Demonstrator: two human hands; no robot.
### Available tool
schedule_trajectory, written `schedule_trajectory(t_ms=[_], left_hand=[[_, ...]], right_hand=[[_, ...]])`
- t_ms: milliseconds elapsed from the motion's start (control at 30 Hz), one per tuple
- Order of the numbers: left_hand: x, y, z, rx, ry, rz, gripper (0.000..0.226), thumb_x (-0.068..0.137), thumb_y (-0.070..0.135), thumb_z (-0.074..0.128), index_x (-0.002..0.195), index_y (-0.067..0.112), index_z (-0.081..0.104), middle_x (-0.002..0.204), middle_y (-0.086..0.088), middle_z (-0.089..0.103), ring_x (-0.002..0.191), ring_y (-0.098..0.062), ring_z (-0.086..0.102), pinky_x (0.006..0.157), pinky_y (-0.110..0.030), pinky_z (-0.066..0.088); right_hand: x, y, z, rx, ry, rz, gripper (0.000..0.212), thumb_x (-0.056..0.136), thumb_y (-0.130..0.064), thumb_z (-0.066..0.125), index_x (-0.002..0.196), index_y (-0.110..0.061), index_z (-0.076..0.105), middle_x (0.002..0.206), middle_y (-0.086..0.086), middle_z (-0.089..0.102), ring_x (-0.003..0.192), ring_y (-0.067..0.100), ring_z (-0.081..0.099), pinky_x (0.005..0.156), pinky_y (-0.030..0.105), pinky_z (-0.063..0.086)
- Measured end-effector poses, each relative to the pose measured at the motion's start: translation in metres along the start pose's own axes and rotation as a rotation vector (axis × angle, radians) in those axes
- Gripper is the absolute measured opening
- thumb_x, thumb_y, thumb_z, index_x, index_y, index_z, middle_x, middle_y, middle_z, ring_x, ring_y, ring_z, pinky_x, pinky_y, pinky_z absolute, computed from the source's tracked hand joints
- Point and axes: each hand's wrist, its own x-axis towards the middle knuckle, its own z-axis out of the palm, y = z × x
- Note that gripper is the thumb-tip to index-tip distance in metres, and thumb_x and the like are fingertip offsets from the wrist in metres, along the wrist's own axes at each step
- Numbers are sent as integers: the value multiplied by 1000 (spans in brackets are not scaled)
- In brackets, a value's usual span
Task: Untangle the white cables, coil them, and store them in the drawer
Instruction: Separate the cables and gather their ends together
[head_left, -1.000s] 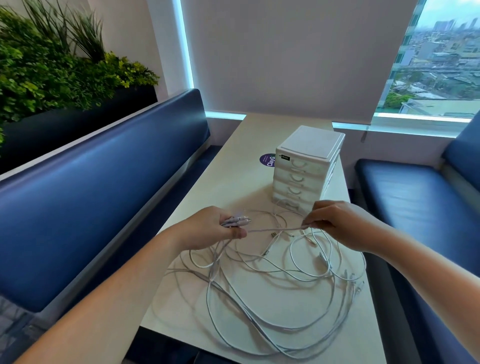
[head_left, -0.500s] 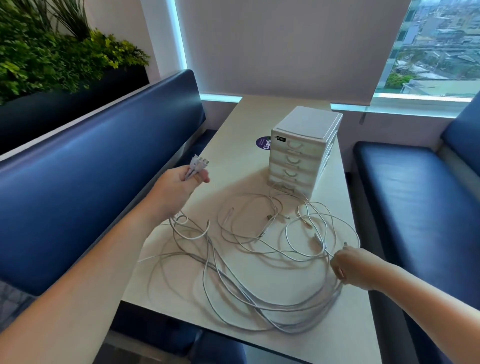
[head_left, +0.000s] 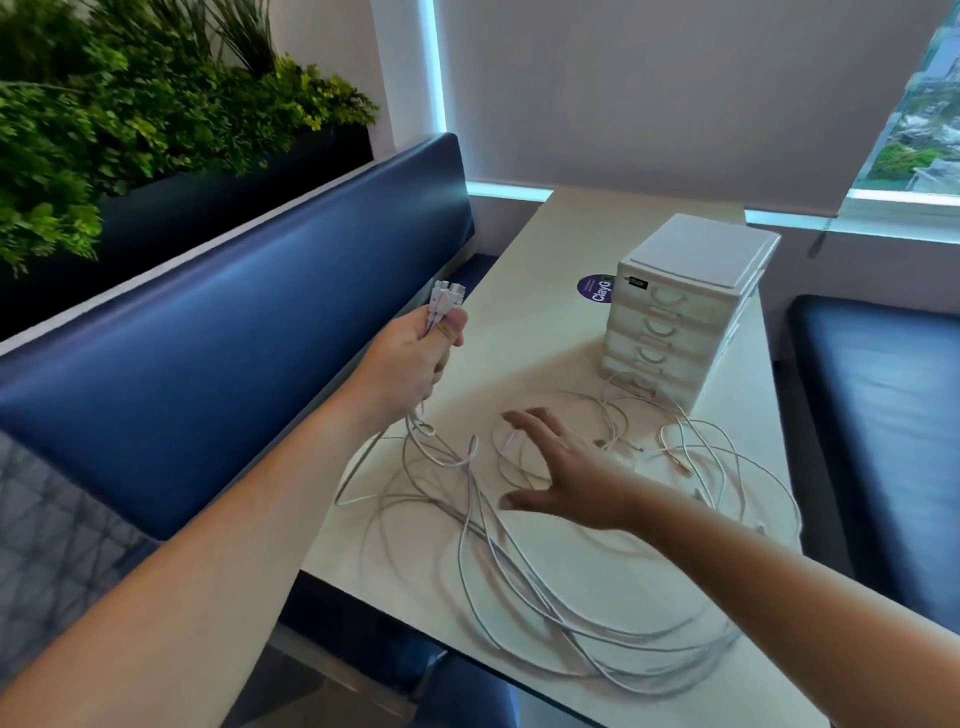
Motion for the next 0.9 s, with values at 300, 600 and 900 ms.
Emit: schedule_trajectory(t_ms=[300, 600, 900], left_hand=[[1, 25, -15, -193, 12, 65, 32, 104, 34, 39, 80, 13, 40, 50, 9, 25, 43, -8, 18, 40, -20, 19], [10, 30, -42, -144, 147, 178, 32, 105, 35, 37, 80, 14, 42, 52, 8, 28, 45, -9, 19, 41, -20, 22], [24, 33, -53, -86, 292, 271, 30, 104, 33, 39, 80, 17, 44, 50, 12, 32, 44, -7, 24, 42, -21, 24]], right_hand=[[91, -98, 7, 479, 55, -234, 53, 73, -31, 81, 118, -16, 57, 114, -9, 61, 103, -2, 53, 90, 7, 39], [108, -102, 10, 611, -6, -128, 17, 95, -22, 53, 78, -21, 56, 69, -12, 57, 67, 5, 53, 70, 23, 44], [95, -76, -1, 438, -31, -72, 13, 94, -19, 51, 83, -14, 54, 64, -9, 52, 62, 14, 48, 66, 34, 45]])
